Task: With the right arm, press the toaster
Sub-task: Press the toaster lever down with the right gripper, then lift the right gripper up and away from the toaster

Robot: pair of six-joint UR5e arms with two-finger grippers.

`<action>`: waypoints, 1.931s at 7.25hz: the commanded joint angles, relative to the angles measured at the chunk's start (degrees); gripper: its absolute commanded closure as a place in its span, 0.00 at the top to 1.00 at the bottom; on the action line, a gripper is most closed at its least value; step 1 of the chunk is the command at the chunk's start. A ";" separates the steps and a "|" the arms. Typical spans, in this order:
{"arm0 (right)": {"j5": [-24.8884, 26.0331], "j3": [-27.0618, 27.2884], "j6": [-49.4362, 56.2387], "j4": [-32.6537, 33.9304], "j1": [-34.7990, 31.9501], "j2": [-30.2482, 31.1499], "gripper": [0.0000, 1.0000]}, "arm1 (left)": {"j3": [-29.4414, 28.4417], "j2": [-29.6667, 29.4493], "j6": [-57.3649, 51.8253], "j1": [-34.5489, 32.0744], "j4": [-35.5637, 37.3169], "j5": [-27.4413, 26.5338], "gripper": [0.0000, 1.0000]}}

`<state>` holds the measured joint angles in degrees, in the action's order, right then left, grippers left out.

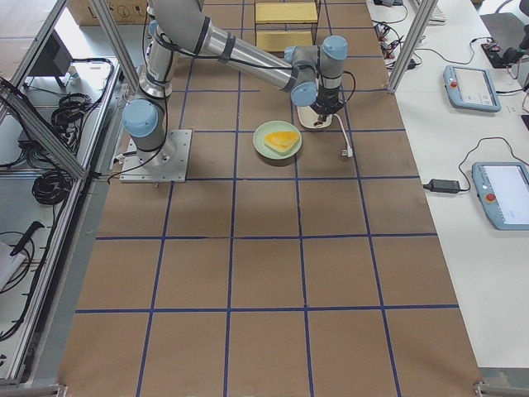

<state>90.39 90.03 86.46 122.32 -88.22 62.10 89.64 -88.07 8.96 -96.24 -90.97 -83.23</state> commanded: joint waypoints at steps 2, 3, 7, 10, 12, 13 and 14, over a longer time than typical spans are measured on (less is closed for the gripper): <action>0.31 -0.56 -7.38 -0.33 -0.46 4.67 0.99 | 0.01 0.00 0.00 0.00 0.00 0.00 1.00; 0.31 -0.30 -15.19 -5.90 -0.46 8.26 1.00 | 0.01 0.00 0.00 0.00 0.00 0.00 1.00; 1.11 -0.83 -47.92 -22.73 -0.73 19.79 1.00 | 0.01 0.00 0.00 0.00 0.00 0.00 1.00; 0.32 -0.30 -58.74 -30.19 -1.34 26.30 1.00 | 0.01 0.00 0.00 0.00 0.00 0.00 1.00; 0.57 -0.21 -69.02 -32.75 -4.40 29.11 1.00 | 0.01 0.00 0.00 0.00 0.00 0.00 1.00; 1.10 -0.30 -71.23 -32.41 -4.85 29.13 1.00 | 0.01 0.00 0.00 0.00 0.00 0.00 1.00; 1.28 -0.21 -71.43 -32.32 -4.86 29.13 1.00 | 0.01 0.00 0.00 0.00 0.00 0.00 1.00</action>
<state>91.35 89.74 16.59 90.04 -92.67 90.96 89.65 -88.07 8.96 -96.24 -90.97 -83.23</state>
